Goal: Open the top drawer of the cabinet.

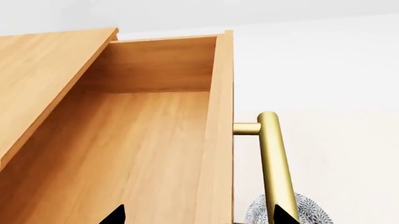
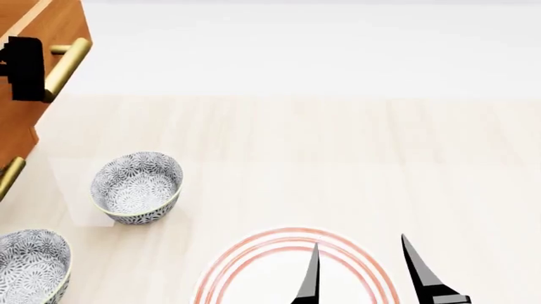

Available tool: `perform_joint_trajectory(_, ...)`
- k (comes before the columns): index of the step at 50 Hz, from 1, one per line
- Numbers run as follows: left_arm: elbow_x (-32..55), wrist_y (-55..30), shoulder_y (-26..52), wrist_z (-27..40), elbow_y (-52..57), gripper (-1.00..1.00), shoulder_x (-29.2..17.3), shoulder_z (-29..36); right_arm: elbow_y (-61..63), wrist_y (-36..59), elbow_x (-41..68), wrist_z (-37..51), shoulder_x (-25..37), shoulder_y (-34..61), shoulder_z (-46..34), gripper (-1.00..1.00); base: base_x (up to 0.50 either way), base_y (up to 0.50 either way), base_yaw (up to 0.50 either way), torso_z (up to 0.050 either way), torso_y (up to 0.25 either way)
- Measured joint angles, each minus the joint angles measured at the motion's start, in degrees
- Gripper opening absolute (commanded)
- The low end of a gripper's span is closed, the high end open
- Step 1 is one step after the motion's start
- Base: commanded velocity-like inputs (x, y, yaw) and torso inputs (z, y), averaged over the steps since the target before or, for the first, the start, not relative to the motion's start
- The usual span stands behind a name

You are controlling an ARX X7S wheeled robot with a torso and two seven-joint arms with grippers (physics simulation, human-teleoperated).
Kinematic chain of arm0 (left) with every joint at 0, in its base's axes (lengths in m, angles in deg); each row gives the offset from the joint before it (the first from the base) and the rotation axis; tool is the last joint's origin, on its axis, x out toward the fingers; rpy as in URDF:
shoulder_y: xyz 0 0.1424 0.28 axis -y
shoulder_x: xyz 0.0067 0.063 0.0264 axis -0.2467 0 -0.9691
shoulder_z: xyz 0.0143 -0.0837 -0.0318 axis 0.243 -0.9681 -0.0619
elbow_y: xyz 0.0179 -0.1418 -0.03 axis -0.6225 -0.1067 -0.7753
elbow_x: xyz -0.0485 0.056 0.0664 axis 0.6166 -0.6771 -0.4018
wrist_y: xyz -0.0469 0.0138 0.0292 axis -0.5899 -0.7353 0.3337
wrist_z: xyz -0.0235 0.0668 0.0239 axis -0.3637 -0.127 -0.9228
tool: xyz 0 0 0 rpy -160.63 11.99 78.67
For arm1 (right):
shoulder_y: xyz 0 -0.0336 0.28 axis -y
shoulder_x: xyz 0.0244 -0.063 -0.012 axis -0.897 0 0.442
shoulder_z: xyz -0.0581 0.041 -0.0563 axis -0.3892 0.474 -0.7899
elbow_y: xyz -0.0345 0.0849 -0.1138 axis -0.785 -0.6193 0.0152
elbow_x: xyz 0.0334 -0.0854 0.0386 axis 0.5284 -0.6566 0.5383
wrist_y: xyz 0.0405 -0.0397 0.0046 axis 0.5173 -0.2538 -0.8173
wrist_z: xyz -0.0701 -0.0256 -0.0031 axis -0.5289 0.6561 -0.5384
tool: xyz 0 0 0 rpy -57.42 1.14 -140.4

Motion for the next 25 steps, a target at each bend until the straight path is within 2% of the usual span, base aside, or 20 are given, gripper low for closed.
perform_joint_trajectory(25,4.34,-4.93,-2.28,-4.23,7.22,1.0,4.14,6.77,0.38,0.15,0.28,0.32,0.47,-0.05,-0.04,1.0,0.0,0.0,0.0,-0.001,0.0)
